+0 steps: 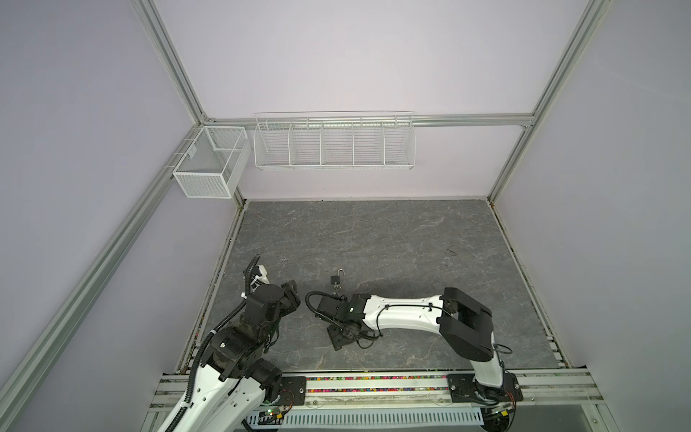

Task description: Unlock with the key

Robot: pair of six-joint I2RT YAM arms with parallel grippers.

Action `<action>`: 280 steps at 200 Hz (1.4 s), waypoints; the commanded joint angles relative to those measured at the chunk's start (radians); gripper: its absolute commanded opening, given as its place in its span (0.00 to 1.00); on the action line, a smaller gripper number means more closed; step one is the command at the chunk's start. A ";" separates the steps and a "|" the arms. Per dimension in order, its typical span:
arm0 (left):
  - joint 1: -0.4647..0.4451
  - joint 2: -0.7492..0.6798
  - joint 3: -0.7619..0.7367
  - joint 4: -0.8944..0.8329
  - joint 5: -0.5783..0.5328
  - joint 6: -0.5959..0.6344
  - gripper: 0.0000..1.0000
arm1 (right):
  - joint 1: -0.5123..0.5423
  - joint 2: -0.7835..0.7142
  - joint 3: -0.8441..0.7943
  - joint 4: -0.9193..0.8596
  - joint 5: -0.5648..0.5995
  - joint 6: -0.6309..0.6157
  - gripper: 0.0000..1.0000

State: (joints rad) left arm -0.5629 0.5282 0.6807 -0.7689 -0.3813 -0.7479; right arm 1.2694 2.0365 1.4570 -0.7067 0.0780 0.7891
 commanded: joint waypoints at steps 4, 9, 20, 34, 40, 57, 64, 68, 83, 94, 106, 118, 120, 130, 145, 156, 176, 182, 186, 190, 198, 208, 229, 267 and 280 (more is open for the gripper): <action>0.004 -0.010 0.019 -0.017 -0.005 -0.003 0.66 | 0.017 -0.003 0.015 -0.081 0.065 0.026 0.65; 0.004 -0.009 0.019 -0.018 -0.008 -0.004 0.66 | 0.021 -0.004 0.015 -0.089 0.075 0.026 0.65; 0.004 -0.010 0.016 -0.017 -0.004 -0.007 0.66 | 0.022 -0.001 0.013 -0.110 0.082 0.026 0.65; 0.004 -0.010 0.011 -0.009 0.006 -0.009 0.66 | 0.022 -0.006 0.002 -0.130 0.099 0.027 0.64; 0.004 -0.009 0.011 -0.005 0.012 -0.010 0.66 | 0.023 -0.014 -0.010 -0.131 0.102 0.027 0.64; 0.004 -0.008 0.011 0.000 0.023 -0.013 0.66 | 0.021 -0.045 -0.049 -0.130 0.115 0.024 0.64; 0.005 -0.008 0.010 0.003 0.025 -0.015 0.66 | 0.017 -0.057 -0.064 -0.133 0.119 0.021 0.64; 0.004 -0.008 0.008 0.005 0.027 -0.017 0.66 | 0.014 -0.062 -0.071 -0.136 0.123 0.019 0.64; 0.004 -0.005 0.002 0.017 0.035 -0.023 0.66 | 0.002 -0.077 -0.098 -0.137 0.122 0.011 0.64; 0.004 -0.002 -0.003 0.028 0.047 -0.029 0.66 | -0.007 -0.085 -0.109 -0.139 0.117 0.007 0.64; 0.004 0.001 -0.003 0.038 0.060 -0.031 0.66 | -0.004 -0.097 -0.109 -0.140 0.124 -0.001 0.63; 0.004 0.003 -0.001 0.036 0.059 -0.034 0.66 | 0.007 -0.110 -0.103 -0.130 0.127 -0.008 0.63; 0.004 0.003 -0.001 0.035 0.058 -0.033 0.66 | 0.009 -0.112 -0.101 -0.128 0.127 -0.010 0.63; 0.004 -0.001 -0.003 0.030 0.049 -0.035 0.66 | 0.018 -0.116 -0.089 -0.120 0.126 -0.016 0.63; 0.004 -0.006 -0.004 0.028 0.042 -0.036 0.66 | 0.023 -0.109 -0.075 -0.104 0.110 -0.020 0.63; 0.004 -0.010 -0.004 0.026 0.043 -0.036 0.65 | 0.023 -0.105 -0.075 -0.069 0.095 -0.037 0.62; 0.004 -0.011 -0.001 0.024 0.048 -0.035 0.66 | 0.021 -0.087 -0.056 -0.054 0.089 -0.071 0.61; 0.004 -0.011 -0.001 0.021 0.048 -0.036 0.66 | 0.021 -0.081 -0.051 -0.052 0.082 -0.083 0.60; 0.004 -0.012 -0.001 0.019 0.050 -0.038 0.66 | 0.021 -0.078 -0.047 -0.049 0.075 -0.093 0.59; 0.004 -0.013 -0.001 0.018 0.049 -0.038 0.66 | 0.022 -0.074 -0.046 -0.045 0.070 -0.101 0.58; 0.004 -0.014 -0.003 0.016 0.048 -0.038 0.66 | 0.022 -0.072 -0.044 -0.031 0.058 -0.120 0.58; 0.004 -0.016 -0.006 0.016 0.045 -0.038 0.66 | 0.022 -0.068 -0.043 -0.024 0.050 -0.137 0.58; 0.004 -0.019 -0.007 0.015 0.041 -0.039 0.66 | 0.022 -0.057 -0.035 -0.022 0.055 -0.170 0.57; 0.004 -0.017 -0.009 0.016 0.033 -0.038 0.66 | 0.021 -0.018 -0.010 -0.024 0.046 -0.199 0.50; 0.004 -0.017 -0.009 0.011 0.032 -0.039 0.66 | 0.022 -0.008 -0.008 -0.024 0.046 -0.205 0.48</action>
State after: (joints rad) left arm -0.5629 0.5198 0.6807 -0.7383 -0.3344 -0.7742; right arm 1.2903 1.9965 1.4300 -0.7277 0.1333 0.6182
